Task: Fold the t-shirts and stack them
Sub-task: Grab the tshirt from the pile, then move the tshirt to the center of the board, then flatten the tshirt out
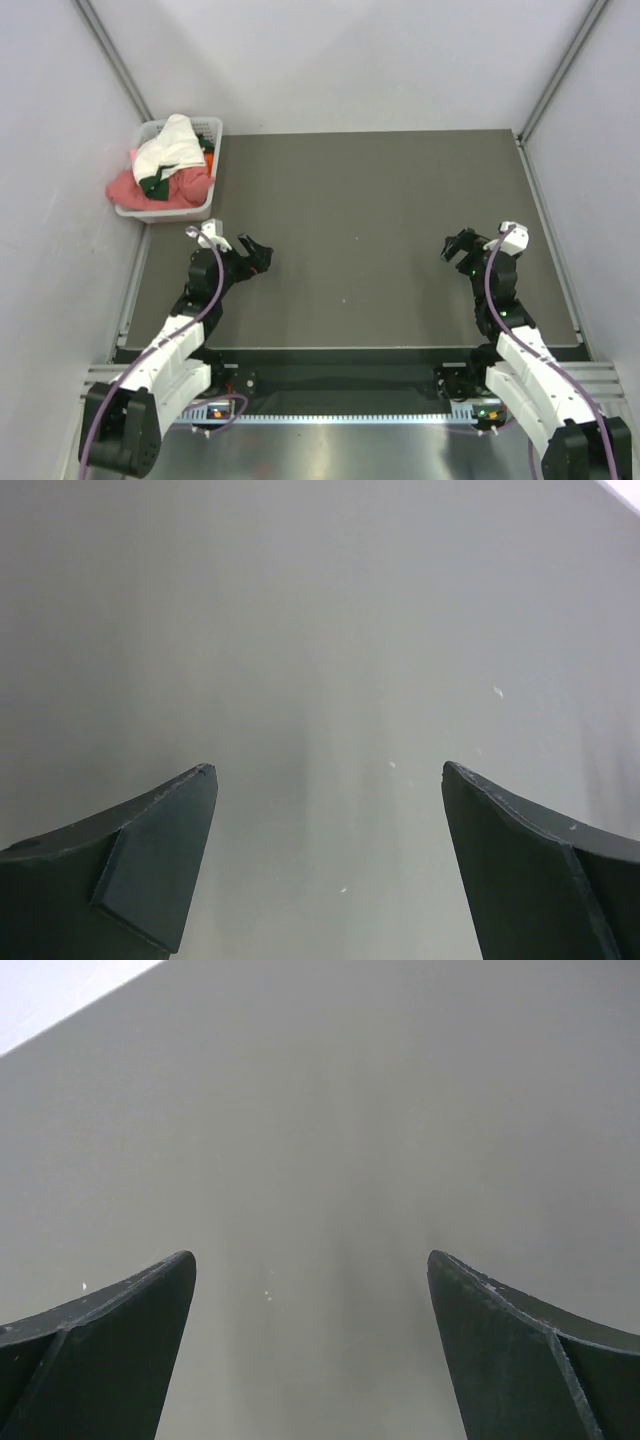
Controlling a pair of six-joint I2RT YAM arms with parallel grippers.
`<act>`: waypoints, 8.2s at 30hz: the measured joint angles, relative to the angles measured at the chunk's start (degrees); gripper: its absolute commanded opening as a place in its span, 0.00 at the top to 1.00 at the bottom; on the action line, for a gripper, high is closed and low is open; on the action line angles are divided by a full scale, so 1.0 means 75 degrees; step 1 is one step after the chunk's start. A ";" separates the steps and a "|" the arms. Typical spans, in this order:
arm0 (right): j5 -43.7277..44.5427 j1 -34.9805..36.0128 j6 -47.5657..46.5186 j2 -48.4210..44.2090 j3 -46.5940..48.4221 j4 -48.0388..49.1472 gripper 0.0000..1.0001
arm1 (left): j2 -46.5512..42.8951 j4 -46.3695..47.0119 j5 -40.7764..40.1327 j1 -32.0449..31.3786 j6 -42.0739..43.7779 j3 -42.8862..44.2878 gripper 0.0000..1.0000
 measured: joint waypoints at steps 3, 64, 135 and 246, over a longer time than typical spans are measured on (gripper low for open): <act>0.0009 0.0000 0.0000 -0.0219 -0.0003 -0.0023 0.00 | 0.0548 -0.1035 -0.0577 0.0000 -0.0428 0.0988 0.04; -0.0128 -0.0003 -0.0064 -0.0277 -0.0029 -0.0058 0.00 | 0.9722 -0.5770 -0.3453 0.3599 -0.2774 1.2890 1.00; -0.3614 0.1029 0.1084 0.2719 0.0501 -0.1982 0.66 | 0.1716 -0.5225 -0.0571 -0.2728 -0.0367 0.4089 0.20; 0.1950 0.2075 -0.1376 0.2311 0.8620 -0.6006 1.00 | 0.2090 -0.6318 -0.2634 -0.3410 0.0280 0.7082 1.00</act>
